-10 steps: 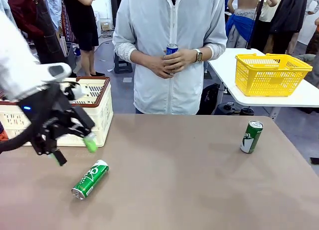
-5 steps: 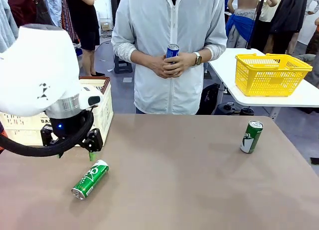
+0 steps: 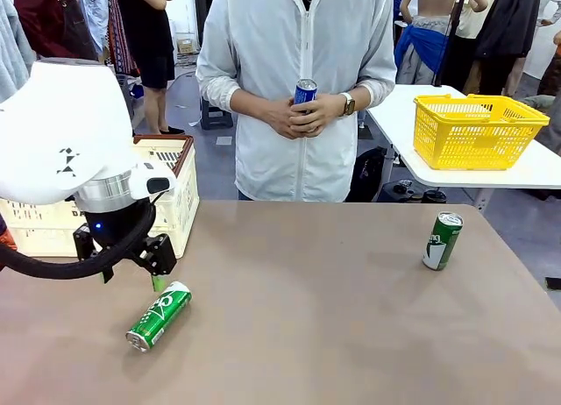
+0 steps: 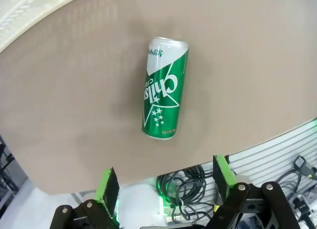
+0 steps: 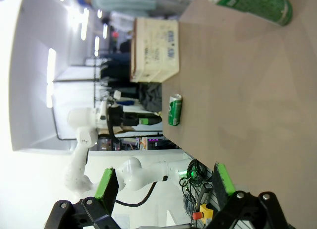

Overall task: Place the drinks into the Shopping basket.
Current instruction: Pick up one drink and place it into the Shopping basket.

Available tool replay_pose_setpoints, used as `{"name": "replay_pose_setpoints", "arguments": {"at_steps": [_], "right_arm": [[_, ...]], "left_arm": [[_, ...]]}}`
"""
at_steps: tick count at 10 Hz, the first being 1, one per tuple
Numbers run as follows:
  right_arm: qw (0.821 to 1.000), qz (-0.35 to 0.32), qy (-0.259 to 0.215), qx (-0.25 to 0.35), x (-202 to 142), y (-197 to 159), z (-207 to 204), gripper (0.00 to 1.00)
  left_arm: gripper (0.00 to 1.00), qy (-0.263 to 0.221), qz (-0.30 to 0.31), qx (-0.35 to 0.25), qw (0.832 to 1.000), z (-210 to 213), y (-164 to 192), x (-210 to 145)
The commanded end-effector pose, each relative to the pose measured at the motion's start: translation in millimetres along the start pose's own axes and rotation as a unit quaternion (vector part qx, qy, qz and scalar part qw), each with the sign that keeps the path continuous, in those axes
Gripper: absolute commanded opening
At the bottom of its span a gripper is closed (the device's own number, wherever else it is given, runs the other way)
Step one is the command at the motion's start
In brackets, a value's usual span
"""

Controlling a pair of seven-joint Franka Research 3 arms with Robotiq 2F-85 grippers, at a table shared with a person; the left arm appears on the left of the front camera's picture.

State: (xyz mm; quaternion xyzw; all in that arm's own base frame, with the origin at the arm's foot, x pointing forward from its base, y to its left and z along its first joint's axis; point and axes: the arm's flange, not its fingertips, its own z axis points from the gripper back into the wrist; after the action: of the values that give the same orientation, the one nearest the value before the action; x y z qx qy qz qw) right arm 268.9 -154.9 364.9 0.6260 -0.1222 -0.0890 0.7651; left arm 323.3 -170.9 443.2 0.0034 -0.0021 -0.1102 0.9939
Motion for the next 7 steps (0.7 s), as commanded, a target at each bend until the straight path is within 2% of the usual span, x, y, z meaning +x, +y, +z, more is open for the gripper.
{"name": "replay_pose_setpoints", "arguments": {"at_steps": [1,2,3,4,5,7], "right_arm": [[1.000,-0.009,0.007,-0.003,-1,5,3,1.00],[1.000,-0.009,0.007,-0.003,-1,5,3,1.00],[1.000,-0.009,0.007,-0.003,-1,5,3,1.00],[1.000,-0.009,0.007,-0.003,-1,5,3,1.00],[1.000,-0.009,0.007,-0.003,-1,5,3,1.00],[1.000,-0.009,0.007,-0.003,-1,5,3,1.00]], "left_arm": [[1.00,0.008,-0.005,-0.010,1.000,-5,6,3],[1.00,-0.049,-0.096,0.010,0.994,-24,5,11],[1.00,-0.061,-0.166,-0.036,0.984,-33,7,12],[1.00,-0.084,-0.203,-0.048,0.974,-42,16,12],[1.00,-0.107,-0.218,-0.045,0.969,-50,24,9],[1.00,-0.101,-0.205,-0.037,0.973,-70,27,5]]}}
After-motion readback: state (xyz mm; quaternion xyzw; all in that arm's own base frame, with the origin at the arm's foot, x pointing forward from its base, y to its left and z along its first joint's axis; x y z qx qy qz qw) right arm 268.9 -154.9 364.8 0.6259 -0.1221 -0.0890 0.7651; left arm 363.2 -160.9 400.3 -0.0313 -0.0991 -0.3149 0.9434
